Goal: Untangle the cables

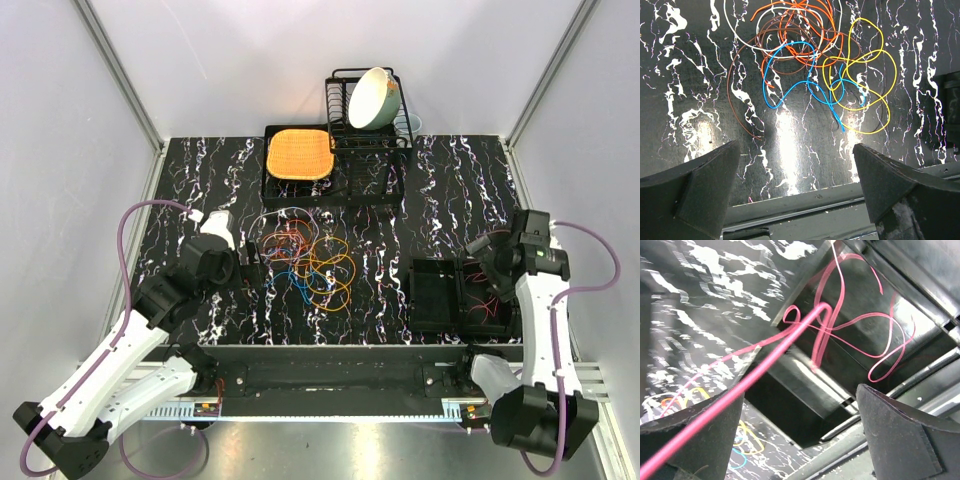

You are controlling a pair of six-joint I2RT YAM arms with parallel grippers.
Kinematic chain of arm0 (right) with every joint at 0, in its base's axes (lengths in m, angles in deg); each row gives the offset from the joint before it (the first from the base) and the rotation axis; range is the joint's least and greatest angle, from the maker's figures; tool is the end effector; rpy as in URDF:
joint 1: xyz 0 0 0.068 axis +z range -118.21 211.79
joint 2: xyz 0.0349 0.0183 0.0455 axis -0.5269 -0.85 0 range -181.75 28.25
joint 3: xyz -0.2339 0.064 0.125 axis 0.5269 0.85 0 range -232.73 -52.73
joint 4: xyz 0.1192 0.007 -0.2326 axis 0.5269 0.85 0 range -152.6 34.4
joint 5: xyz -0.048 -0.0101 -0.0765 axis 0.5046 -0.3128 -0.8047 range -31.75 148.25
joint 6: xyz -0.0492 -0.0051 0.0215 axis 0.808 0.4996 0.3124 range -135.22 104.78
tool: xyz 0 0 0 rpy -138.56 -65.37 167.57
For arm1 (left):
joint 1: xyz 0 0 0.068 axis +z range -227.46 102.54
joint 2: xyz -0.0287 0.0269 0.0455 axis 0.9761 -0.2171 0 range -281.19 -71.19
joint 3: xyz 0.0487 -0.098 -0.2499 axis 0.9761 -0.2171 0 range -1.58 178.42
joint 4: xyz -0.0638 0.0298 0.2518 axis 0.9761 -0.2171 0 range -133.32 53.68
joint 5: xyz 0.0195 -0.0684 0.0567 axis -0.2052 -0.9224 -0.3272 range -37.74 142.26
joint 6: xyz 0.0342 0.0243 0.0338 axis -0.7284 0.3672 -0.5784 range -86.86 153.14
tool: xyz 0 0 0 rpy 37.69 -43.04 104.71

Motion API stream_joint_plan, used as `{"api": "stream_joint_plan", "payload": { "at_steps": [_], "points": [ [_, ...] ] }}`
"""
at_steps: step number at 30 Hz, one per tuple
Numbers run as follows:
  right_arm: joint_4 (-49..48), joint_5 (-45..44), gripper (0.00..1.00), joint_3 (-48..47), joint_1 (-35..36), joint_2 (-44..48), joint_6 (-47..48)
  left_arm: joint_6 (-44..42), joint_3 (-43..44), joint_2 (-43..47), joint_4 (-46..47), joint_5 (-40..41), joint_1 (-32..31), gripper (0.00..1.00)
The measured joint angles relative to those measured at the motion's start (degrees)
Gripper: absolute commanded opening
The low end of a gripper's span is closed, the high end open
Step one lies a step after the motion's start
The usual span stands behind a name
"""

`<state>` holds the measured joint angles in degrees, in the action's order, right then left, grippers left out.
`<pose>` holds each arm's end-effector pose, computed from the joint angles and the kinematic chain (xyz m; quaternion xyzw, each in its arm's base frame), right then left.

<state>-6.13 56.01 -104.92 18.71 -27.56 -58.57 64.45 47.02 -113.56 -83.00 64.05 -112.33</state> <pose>0.1698 -0.0409 0.2813 0.4611 0.8488 0.0491 0.2540 0.1230 -0.0770 0.3071 -0.0150 0.9040 -0.1495 0.4002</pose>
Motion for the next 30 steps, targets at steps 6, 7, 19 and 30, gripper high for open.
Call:
{"api": "stream_joint_plan", "payload": {
  "at_steps": [6,7,19,30],
  "points": [
    [1.11,1.4,0.93,-4.44,-0.04,3.3,1.99,-0.02,0.0,0.0,0.0,0.0,0.0,0.99],
    [2.05,3.37,0.95,-3.52,-0.04,4.68,1.07,-0.02,0.0,0.0,0.0,0.0,0.0,0.99],
    [13.77,12.79,1.0,-0.79,-0.04,1.38,-9.35,-0.02,0.0,-0.48,0.0,0.02,0.0,0.99],
    [14.78,34.49,1.0,3.45,-2.1,-8.07,-11.15,0.0,-0.11,-5.29,0.02,0.02,0.0,0.99]
  ]
}}
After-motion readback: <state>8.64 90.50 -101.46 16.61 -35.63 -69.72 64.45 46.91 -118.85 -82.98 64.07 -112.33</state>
